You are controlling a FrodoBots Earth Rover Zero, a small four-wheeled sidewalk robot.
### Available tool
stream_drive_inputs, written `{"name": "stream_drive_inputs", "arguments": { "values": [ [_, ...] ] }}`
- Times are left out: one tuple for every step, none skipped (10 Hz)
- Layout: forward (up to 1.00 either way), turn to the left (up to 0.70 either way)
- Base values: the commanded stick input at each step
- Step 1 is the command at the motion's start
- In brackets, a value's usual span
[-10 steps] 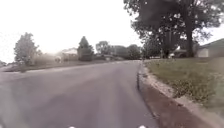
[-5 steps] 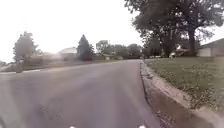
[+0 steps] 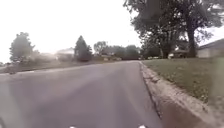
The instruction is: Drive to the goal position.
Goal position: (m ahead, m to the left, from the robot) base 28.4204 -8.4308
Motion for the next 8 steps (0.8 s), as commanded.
{"name": "stream_drive_inputs", "arguments": {
  "values": [
    [1.00,-0.07],
    [1.00,-0.29],
    [1.00,-0.34],
    [1.00,0.00],
    [1.00,0.00],
    [1.00,0.00],
    [1.00,0.00],
    [1.00,0.00]
  ]
}}
